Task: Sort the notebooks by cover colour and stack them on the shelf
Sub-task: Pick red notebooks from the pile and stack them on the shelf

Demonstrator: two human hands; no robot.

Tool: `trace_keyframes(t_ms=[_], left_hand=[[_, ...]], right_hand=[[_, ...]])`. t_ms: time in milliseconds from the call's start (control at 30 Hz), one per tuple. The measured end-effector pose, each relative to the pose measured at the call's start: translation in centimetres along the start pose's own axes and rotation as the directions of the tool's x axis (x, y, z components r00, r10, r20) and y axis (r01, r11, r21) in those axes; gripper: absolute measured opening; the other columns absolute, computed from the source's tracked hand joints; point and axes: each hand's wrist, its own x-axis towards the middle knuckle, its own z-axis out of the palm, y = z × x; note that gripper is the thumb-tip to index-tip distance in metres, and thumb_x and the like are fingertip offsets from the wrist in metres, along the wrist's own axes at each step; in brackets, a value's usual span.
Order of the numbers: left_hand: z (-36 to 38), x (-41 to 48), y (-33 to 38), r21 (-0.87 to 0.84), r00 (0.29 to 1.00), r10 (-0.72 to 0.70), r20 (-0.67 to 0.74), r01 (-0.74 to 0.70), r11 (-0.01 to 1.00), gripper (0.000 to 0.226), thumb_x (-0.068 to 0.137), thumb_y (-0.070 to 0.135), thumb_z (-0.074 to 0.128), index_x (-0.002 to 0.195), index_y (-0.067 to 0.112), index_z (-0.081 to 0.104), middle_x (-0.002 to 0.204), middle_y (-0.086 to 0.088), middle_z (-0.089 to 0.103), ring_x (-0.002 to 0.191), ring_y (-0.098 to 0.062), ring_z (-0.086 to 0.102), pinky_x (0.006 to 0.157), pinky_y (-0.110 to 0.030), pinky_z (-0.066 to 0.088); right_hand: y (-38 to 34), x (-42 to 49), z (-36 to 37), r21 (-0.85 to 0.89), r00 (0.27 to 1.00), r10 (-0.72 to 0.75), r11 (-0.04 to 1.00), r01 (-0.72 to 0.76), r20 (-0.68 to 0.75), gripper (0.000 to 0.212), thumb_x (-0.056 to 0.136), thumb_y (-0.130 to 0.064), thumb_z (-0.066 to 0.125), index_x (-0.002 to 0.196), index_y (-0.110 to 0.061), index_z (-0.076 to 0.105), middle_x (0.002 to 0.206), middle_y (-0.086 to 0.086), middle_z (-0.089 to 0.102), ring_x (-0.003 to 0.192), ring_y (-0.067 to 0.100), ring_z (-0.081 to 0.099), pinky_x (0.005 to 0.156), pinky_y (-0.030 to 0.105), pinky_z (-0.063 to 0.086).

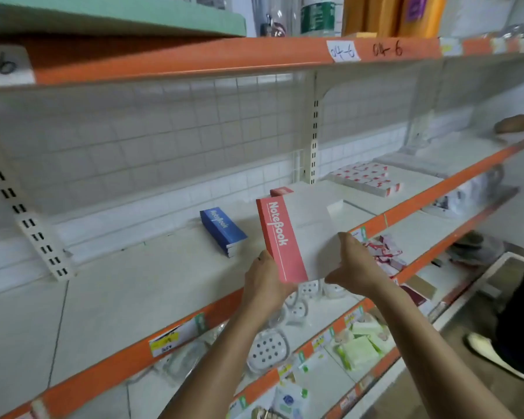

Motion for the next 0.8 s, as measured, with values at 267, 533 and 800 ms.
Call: trace_keyframes(t_ms=[267, 533, 800], left_hand=[[4.4, 9.2, 3.5, 0.081, 0.998, 0.006, -0.07, 0.0, 0.997, 0.06, 0.055, 0.054, 0.067, 0.104, 0.021, 0.057, 0.098, 0.002, 0.064, 0.092, -0.022, 0.062, 0.072, -0.031, 0.05], [6.8, 17.8, 4.6, 0.158, 0.999, -0.012, -0.044, 0.018, 0.987, 0.069, 0.05, 0.07, 0.052, 0.101, 0.025, 0.06, 0.098, 0.004, 0.064, 0.091, -0.017, 0.06, 0.068, -0.028, 0.047], [8.2, 22.9, 5.9, 0.099, 0.998, -0.061, -0.036, 0.064, 0.993, 0.049, 0.068, 0.055, 0.068, 0.107, 0.026, 0.062, 0.104, 0.004, 0.068, 0.096, -0.018, 0.063, 0.08, -0.035, 0.053]], right_hand=[[5.2, 8.7, -2.6, 0.007, 1.0, -0.01, 1.0, 0.01, 0.02, 0.082, 0.068, -0.009, 0.078, 0.135, -0.005, 0.031, 0.126, 0.013, 0.047, 0.111, 0.028, 0.047, 0.081, 0.028, 0.039], [8.2, 18.1, -4.7, 0.003, 0.989, -0.027, 1.0, 0.027, 0.144, 0.09, 0.073, -0.014, 0.077, 0.143, -0.009, 0.021, 0.137, 0.01, 0.04, 0.119, 0.025, 0.044, 0.085, 0.025, 0.037], [10.4, 25.8, -6.3, 0.014, 0.946, -0.149, 0.988, 0.151, 0.286, 0.084, 0.08, -0.019, 0.072, 0.146, -0.011, 0.021, 0.149, 0.005, 0.03, 0.135, 0.022, 0.032, 0.105, 0.027, 0.029]])
